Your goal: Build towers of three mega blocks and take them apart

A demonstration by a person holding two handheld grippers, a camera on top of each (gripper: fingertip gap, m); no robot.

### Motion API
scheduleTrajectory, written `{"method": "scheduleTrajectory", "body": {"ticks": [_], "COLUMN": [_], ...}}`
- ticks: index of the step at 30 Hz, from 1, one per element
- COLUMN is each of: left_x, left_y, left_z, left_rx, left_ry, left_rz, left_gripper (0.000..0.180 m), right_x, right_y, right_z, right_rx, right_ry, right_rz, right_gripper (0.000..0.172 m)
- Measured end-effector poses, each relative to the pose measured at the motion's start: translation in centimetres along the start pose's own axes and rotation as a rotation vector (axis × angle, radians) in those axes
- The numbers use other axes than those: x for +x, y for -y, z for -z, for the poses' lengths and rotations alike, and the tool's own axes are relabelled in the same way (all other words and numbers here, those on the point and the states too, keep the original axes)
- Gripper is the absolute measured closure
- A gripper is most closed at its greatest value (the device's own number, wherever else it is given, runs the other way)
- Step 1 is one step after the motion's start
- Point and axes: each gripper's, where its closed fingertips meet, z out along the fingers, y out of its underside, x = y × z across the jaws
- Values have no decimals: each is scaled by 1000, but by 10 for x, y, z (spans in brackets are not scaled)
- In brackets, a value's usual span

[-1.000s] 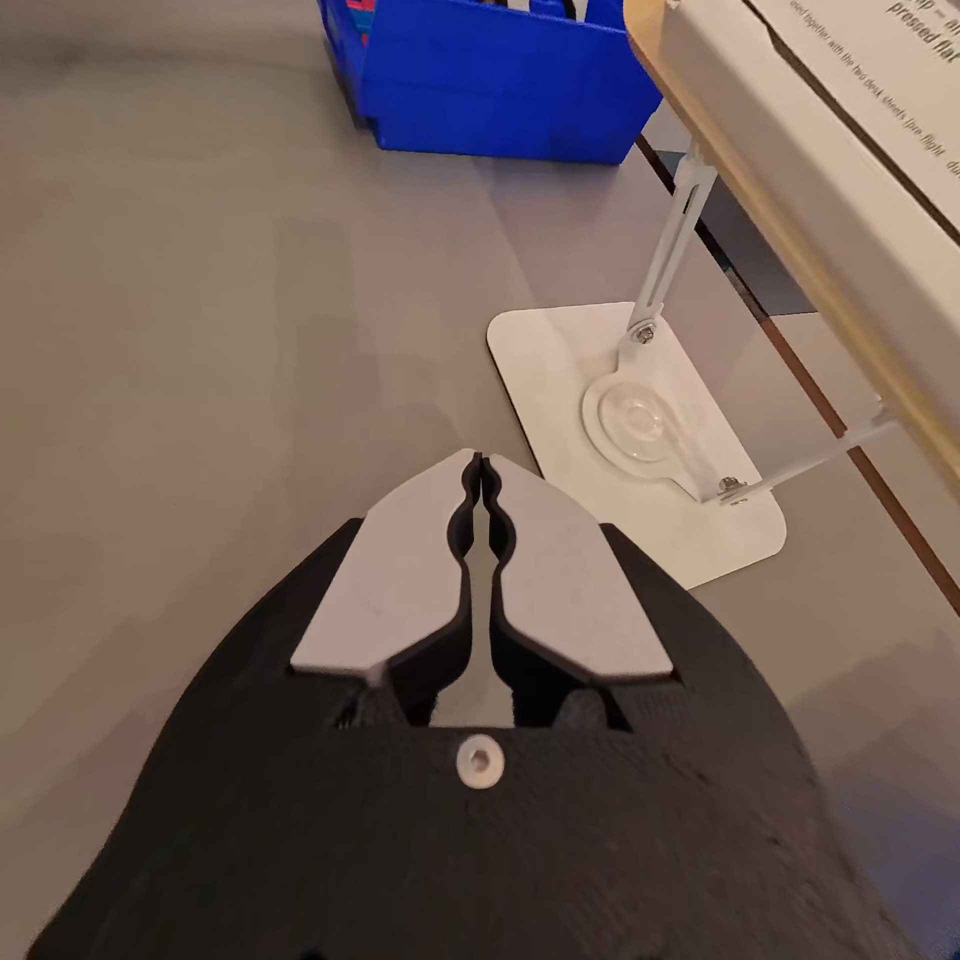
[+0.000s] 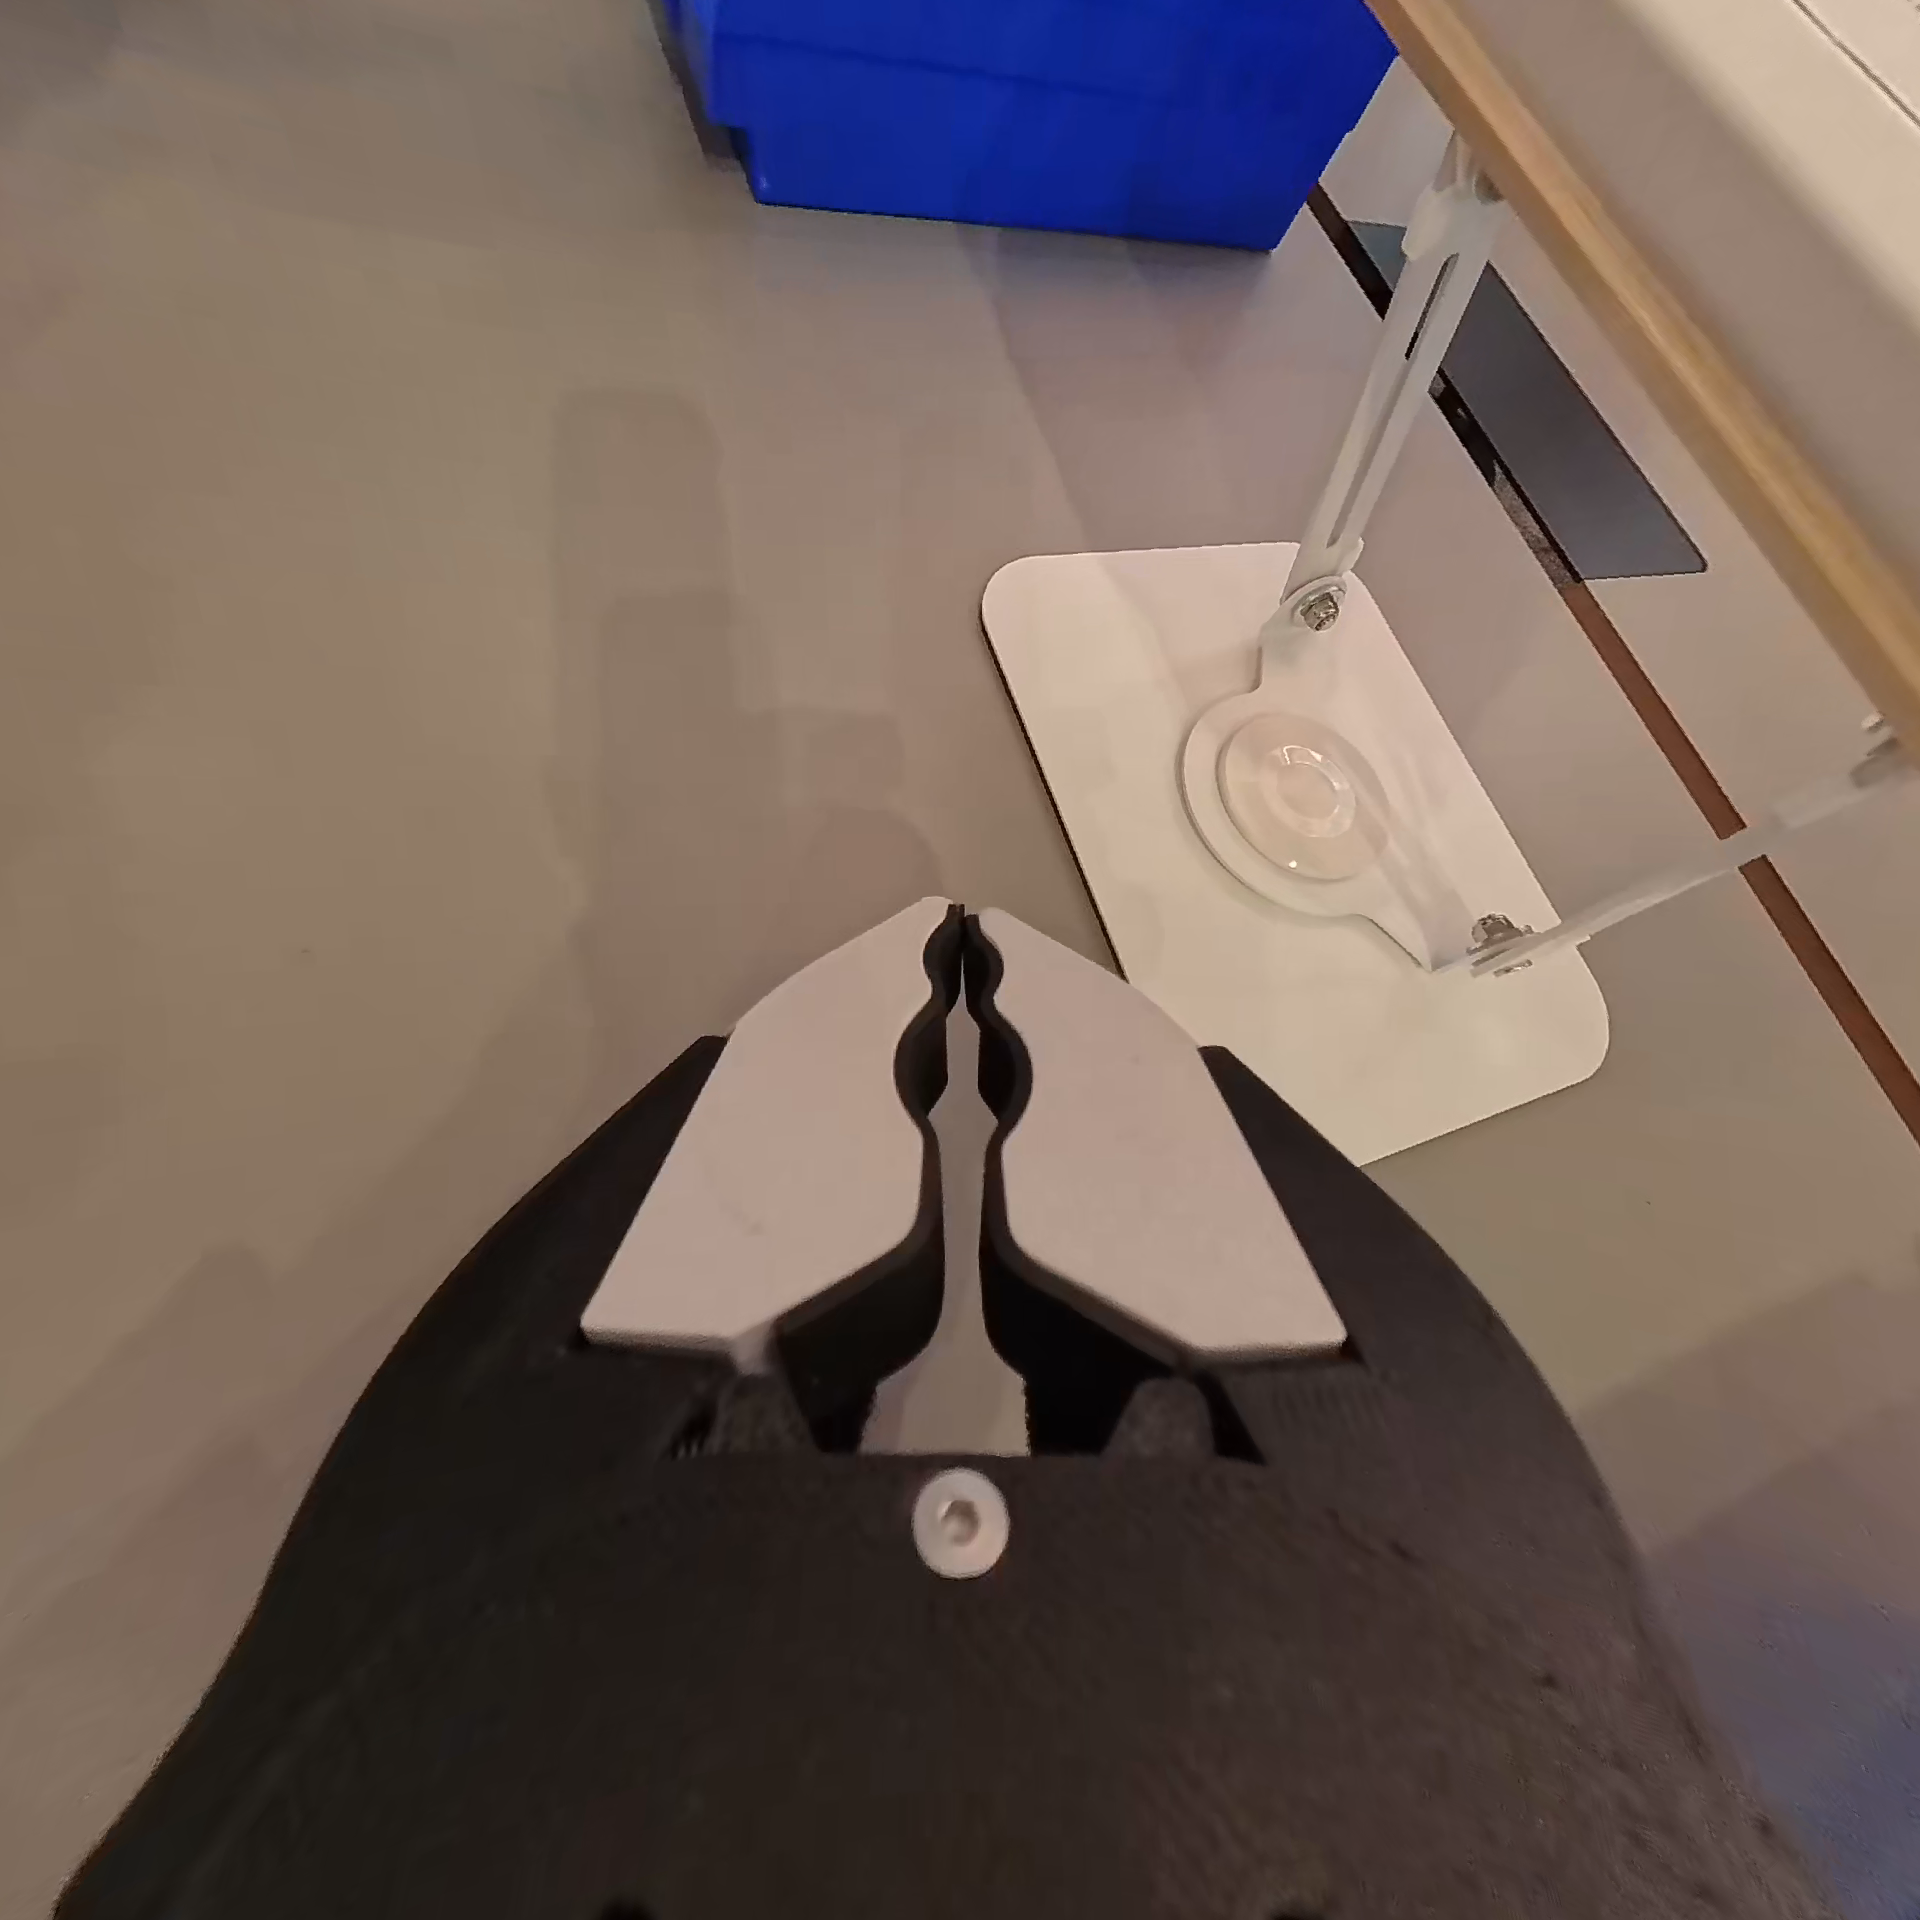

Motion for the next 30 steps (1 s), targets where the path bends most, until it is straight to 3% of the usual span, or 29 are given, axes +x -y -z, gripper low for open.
{"method": "scheduleTrajectory", "body": {"ticks": [5, 11, 17, 25, 28, 30], "left_x": [94, 212, 258, 277, 283, 285], "left_y": [80, 139, 149, 147, 145, 141], "left_z": [17, -29, -74, -87, -87, -82], "left_rx": [170, 182, 93, 51, 63, 72], "left_ry": [-147, -376, -480, -540, -570, -601], "left_rz": [-106, -256, -333, -305, -259, -219], "left_gripper": [144, 144, 144, 143, 120, 114], "right_x": [0, 2, 6, 6, 5, 5], "right_y": [-1, -6, -14, -13, -14, -15], "right_z": [-1, -3, -4, -4, -3, -3], "right_rx": [4, -2, -10, -8, -9, -9], "right_ry": [4, 7, 10, 11, 20, 26], "right_rz": [-2, -11, -35, -29, -28, -33], "right_gripper": [172, 172, 172, 172, 172, 172]}}
